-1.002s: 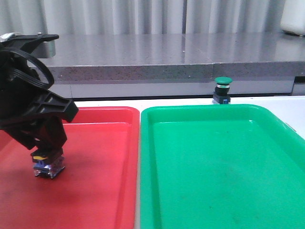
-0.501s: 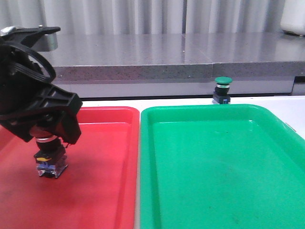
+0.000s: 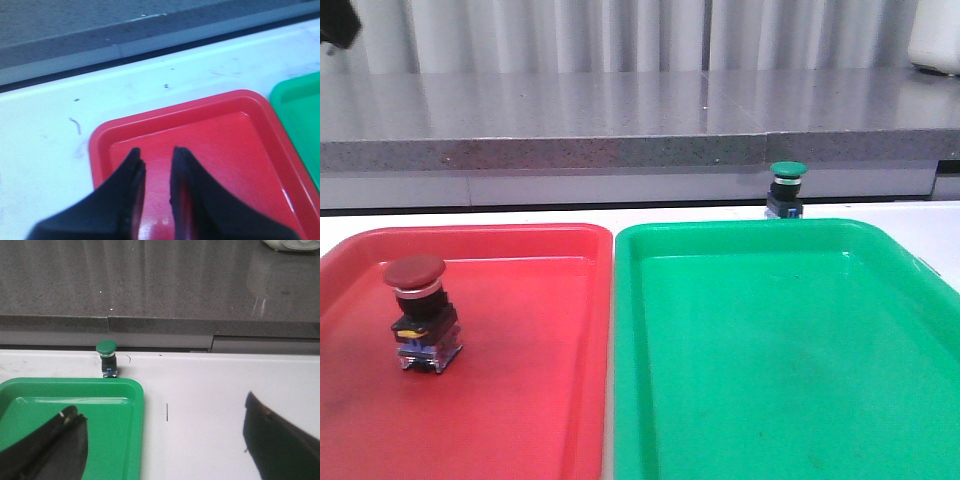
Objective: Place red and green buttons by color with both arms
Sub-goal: 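Raise the left gripper away from the red tray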
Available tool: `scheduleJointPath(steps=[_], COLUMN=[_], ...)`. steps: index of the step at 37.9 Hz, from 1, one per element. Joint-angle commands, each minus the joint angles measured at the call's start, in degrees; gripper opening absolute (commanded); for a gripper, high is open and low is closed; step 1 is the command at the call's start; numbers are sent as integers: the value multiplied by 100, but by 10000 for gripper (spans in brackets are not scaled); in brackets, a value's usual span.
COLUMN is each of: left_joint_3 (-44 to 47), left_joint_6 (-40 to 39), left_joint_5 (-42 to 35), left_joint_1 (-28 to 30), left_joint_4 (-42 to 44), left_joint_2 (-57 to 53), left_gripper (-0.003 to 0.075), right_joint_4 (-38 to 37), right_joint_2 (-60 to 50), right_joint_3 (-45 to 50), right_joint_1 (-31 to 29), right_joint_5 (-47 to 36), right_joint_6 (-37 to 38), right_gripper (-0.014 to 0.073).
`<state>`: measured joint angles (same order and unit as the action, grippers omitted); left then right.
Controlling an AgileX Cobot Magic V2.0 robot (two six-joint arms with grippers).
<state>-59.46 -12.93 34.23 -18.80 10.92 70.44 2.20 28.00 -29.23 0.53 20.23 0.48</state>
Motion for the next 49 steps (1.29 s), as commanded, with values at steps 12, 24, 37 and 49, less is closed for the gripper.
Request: scheduleJointPath(steps=[12, 24, 37, 49], left_joint_3=[2227, 3526, 3723, 3723], left_joint_6=[-49, -49, -49, -49], left_joint_5=[-1259, -938, -721, -703], left_joint_1=[857, 857, 857, 857], left_joint_4=[67, -147, -172, -172], left_joint_2=[-3353, -6133, -7159, -7159], left_gripper=[-20, -20, -20, -20], right_joint_4=[-20, -20, -20, -20], right_joint_2=[56, 56, 56, 56], right_joint_3=[-209, -209, -209, -209], right_joint_1=[-32, -32, -32, -32], right_joint_5=[-451, -451, -451, -451], right_joint_6=[-48, -48, -48, -48], right_gripper=[644, 644, 644, 644])
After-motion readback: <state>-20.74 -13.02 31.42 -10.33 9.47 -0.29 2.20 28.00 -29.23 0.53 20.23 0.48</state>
